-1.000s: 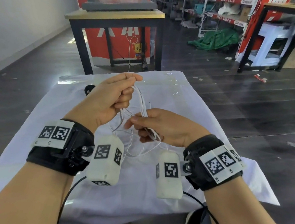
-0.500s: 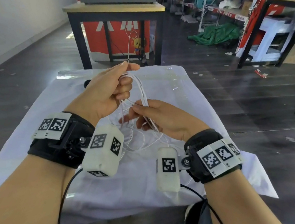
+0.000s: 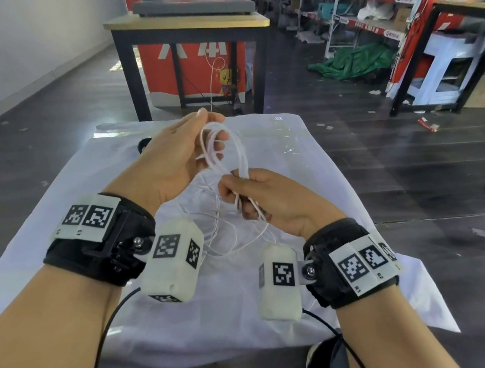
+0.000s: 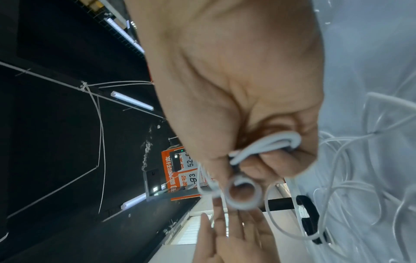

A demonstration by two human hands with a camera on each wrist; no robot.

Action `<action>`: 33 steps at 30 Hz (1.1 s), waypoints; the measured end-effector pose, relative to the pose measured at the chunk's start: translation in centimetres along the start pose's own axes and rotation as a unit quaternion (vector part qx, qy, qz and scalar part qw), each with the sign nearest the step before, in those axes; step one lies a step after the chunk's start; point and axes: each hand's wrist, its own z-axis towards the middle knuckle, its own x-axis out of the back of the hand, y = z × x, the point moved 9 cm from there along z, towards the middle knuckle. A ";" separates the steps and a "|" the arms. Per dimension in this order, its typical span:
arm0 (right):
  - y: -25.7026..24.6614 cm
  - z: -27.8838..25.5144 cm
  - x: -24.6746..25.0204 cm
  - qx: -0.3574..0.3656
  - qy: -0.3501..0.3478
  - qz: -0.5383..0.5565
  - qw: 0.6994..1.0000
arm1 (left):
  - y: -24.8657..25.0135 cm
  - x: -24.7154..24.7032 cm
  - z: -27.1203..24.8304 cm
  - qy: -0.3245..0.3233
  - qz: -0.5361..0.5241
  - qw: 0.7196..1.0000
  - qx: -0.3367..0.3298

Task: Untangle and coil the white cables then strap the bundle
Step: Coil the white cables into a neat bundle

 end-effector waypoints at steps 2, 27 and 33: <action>-0.1 0.2 1.5 0.012 0.060 0.100 0.993 | 0.3 1.0 0.4 0.017 0.041 0.999 -0.021; 2.3 -1.6 8.3 0.058 0.349 0.437 0.827 | -1.3 -2.3 -1.5 -0.141 0.354 0.924 -0.029; 3.1 -1.8 8.2 0.024 0.383 0.389 0.837 | -2.6 -2.8 -1.8 -0.170 0.411 0.895 0.024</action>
